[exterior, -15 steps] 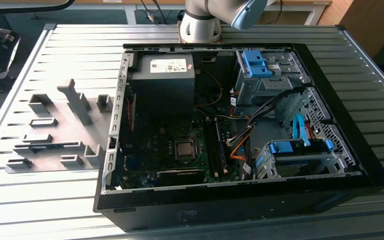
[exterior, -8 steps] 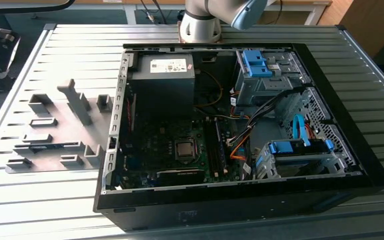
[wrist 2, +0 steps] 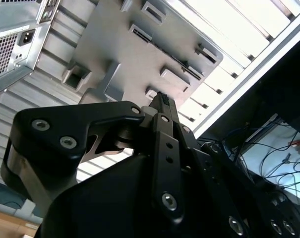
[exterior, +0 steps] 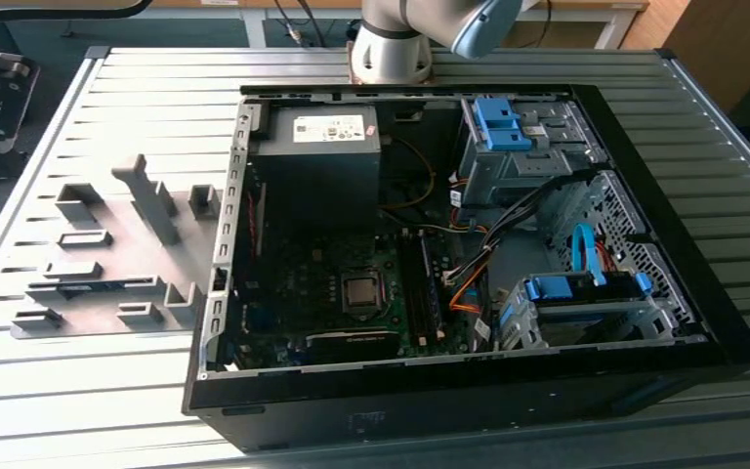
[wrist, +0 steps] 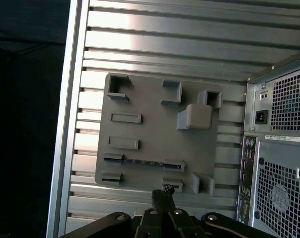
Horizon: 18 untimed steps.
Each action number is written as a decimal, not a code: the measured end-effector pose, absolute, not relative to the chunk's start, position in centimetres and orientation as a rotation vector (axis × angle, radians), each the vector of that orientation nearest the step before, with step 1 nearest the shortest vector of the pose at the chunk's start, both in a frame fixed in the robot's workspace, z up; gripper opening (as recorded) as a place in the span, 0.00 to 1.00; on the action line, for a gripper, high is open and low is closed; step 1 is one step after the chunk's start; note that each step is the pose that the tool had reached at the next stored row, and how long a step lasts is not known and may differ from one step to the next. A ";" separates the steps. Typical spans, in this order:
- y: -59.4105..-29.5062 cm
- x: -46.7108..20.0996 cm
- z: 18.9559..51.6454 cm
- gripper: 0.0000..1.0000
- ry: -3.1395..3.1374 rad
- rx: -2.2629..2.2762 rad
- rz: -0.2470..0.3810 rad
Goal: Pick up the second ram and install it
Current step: 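Pick up the second ram and move it above second insertion slot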
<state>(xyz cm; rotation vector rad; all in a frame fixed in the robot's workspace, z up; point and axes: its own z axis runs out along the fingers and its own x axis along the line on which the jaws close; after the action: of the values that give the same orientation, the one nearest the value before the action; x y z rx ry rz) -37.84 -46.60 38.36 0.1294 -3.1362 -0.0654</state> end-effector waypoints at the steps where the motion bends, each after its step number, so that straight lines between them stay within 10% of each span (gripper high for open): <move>1: -46.6 -37.8 38.4 0.11 -3.135 0.150 -0.065; 18: -46.6 -37.9 38.3 0.11 -3.083 0.557 -0.064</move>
<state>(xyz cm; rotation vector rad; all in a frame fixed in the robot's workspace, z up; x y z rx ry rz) -37.94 -46.61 38.27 0.5570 -3.0834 -0.0642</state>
